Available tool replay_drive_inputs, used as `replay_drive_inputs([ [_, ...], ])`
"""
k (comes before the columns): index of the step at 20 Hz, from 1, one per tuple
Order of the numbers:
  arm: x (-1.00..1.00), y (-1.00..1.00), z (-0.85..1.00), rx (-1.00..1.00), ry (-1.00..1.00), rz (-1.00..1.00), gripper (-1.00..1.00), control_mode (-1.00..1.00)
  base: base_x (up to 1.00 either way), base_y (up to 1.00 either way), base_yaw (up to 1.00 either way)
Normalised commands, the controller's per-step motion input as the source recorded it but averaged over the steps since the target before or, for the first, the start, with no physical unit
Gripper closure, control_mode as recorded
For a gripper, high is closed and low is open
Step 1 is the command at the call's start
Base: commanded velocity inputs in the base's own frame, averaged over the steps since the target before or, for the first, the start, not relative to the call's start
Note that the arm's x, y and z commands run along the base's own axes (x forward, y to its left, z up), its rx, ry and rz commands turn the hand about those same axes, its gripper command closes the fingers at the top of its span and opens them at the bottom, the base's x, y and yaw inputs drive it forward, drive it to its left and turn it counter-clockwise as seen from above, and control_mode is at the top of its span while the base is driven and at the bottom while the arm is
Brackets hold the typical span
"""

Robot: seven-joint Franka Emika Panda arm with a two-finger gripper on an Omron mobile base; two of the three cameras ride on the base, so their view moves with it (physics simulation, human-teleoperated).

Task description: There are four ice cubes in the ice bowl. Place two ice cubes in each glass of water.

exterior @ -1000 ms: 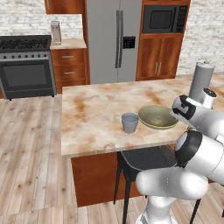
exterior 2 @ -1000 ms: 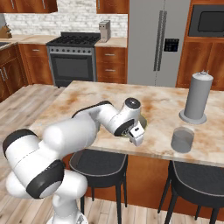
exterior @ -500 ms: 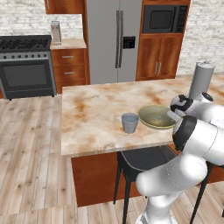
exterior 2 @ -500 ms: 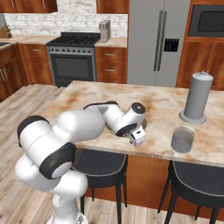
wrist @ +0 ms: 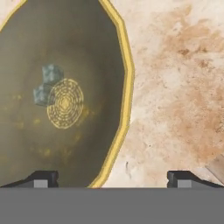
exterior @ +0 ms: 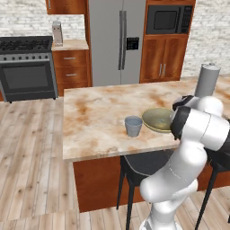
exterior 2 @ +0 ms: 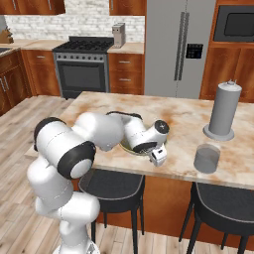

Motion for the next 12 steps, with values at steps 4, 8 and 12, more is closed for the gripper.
replay_drive_inputs([
  [4,0.44,-0.17,-0.33,0.03,0.0,0.0,-1.0,-1.0,0.0,0.0,0.0],
  [8,0.36,-0.13,-0.3,0.02,0.0,0.0,-1.0,-1.0,0.0,0.0,0.0],
  [12,0.16,-0.02,-0.2,0.0,0.0,0.0,1.0,-1.0,0.0,0.0,0.0],
])
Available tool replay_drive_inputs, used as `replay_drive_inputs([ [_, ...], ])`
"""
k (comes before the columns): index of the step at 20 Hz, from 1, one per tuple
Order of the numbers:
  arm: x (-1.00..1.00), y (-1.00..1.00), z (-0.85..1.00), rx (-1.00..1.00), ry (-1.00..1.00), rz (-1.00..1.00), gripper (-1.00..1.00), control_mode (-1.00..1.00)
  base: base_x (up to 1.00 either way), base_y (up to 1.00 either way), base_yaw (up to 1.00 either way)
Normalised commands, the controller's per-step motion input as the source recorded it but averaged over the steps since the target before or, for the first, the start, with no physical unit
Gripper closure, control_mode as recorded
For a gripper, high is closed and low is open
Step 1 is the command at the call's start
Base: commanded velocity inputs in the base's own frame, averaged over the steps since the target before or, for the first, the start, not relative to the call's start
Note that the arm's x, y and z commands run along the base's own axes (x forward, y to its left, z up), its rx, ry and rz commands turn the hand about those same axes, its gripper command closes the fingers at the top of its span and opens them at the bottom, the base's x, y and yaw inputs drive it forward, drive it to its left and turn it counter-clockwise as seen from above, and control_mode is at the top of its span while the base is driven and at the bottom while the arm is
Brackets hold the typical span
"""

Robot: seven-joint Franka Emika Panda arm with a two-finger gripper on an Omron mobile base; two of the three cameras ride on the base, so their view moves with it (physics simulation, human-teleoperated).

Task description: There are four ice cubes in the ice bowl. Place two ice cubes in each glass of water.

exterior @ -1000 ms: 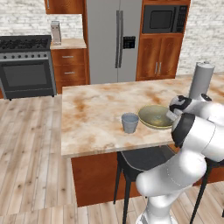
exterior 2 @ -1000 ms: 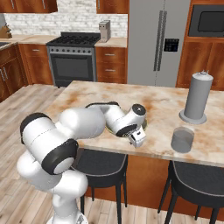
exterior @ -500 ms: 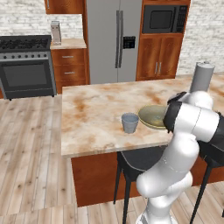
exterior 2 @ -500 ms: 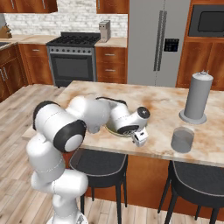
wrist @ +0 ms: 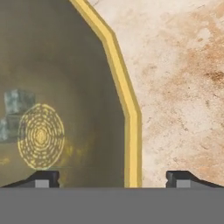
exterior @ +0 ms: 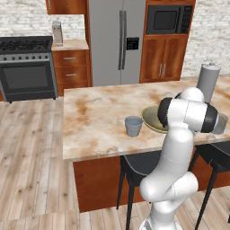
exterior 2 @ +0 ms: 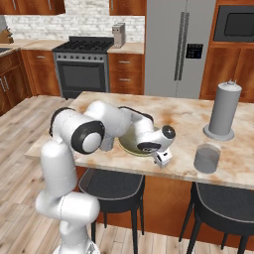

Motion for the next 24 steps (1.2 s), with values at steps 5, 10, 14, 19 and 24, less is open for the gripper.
replay_drive_inputs([
  [5,0.0,0.01,-0.01,0.0,-0.06,-0.01,1.0,-1.0,0.0,0.0,0.0],
  [10,0.0,0.02,0.0,0.0,-0.15,-0.04,1.0,-1.0,0.0,0.0,0.0],
  [14,-0.01,0.08,0.0,0.0,-0.14,-0.08,1.0,-1.0,0.0,0.0,0.0],
  [19,-0.12,-0.05,0.32,0.07,-0.25,-0.06,1.0,-1.0,0.0,0.0,0.0],
  [24,-0.12,-0.38,0.84,0.03,-0.24,0.0,1.0,-1.0,0.0,0.0,0.0],
])
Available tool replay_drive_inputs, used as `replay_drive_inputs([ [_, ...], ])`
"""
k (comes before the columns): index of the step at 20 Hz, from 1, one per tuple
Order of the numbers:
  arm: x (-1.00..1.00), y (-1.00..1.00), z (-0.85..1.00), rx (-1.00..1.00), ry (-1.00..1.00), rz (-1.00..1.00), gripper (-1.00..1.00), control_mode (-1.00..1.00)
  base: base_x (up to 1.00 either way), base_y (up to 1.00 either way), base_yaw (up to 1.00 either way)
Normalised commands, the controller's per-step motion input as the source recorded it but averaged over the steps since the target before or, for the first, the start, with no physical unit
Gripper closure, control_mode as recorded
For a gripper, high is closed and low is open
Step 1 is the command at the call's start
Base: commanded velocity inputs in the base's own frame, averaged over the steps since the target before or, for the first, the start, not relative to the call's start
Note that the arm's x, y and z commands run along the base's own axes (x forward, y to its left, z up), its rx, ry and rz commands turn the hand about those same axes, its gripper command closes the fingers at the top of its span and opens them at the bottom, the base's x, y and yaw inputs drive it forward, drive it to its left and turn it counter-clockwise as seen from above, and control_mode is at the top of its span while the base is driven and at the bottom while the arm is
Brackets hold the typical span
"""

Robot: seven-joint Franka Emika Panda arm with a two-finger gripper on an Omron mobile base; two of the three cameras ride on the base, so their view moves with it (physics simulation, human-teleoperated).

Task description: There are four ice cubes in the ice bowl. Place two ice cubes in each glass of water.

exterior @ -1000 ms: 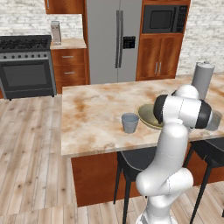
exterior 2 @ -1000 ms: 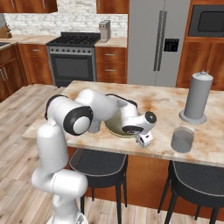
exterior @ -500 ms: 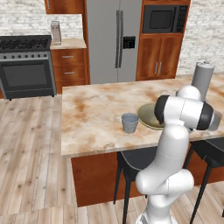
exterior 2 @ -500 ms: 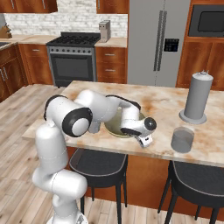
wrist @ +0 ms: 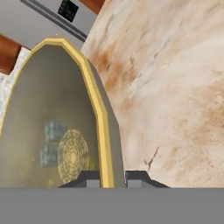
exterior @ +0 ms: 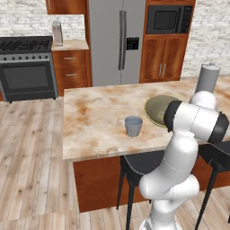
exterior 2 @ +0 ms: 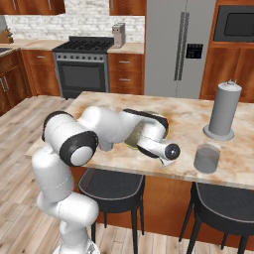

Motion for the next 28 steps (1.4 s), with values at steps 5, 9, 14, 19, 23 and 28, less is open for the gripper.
replay_drive_inputs([
  [5,-0.02,-0.33,0.97,-0.03,-0.18,-0.1,1.0,-1.0,0.0,0.0,0.0],
  [9,-0.05,-0.57,0.72,-0.03,-0.04,-0.33,1.0,-1.0,0.0,0.0,0.0],
  [14,-0.02,-0.82,0.48,-0.09,0.08,-0.34,1.0,-1.0,0.0,0.0,0.0],
  [19,-0.01,-0.93,0.57,-0.03,0.01,-0.27,1.0,-1.0,0.0,0.0,0.0],
  [23,-0.1,-0.88,0.44,0.01,-0.05,-0.18,1.0,-1.0,0.0,0.0,0.0],
  [28,-0.68,-0.9,0.01,0.27,-0.22,-0.02,1.0,-1.0,0.0,0.0,0.0],
])
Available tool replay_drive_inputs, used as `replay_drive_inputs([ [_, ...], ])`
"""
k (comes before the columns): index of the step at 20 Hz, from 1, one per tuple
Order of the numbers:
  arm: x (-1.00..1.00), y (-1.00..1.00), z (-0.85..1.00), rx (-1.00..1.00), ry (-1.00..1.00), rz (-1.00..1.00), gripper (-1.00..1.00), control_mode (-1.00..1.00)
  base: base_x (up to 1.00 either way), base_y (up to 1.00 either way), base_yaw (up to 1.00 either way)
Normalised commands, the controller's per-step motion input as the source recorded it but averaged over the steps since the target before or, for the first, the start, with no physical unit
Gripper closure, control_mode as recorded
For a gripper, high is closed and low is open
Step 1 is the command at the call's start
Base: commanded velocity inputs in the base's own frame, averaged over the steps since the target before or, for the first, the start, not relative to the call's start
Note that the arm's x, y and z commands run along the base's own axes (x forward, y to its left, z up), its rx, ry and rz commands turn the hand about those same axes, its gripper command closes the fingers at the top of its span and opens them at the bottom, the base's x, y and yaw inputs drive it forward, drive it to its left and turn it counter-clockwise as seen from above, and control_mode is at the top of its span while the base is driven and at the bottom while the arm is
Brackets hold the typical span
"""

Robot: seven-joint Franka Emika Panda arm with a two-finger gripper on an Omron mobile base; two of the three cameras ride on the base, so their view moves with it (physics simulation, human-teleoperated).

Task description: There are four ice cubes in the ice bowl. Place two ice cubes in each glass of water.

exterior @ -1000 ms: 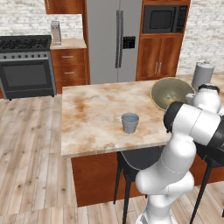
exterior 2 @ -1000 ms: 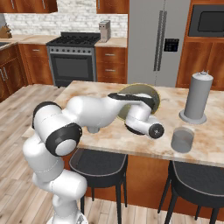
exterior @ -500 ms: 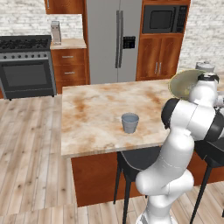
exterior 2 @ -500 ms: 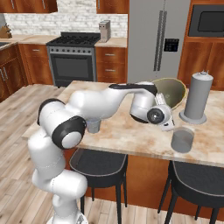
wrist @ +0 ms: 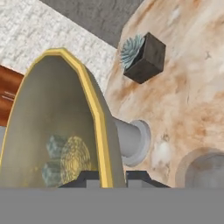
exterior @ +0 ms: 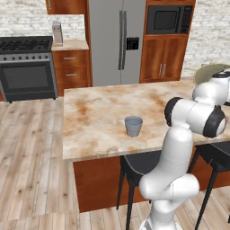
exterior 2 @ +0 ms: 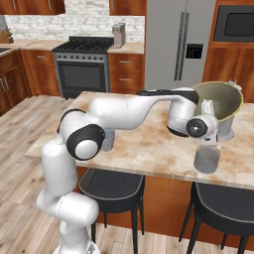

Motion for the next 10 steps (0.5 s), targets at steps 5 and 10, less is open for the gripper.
replay_drive_inputs([
  [5,-0.53,-0.3,-0.23,0.15,-0.07,0.02,1.0,-1.0,0.0,0.0,0.0],
  [10,0.27,-0.08,0.0,-0.01,0.07,0.03,1.0,-1.0,0.0,0.0,0.0],
])
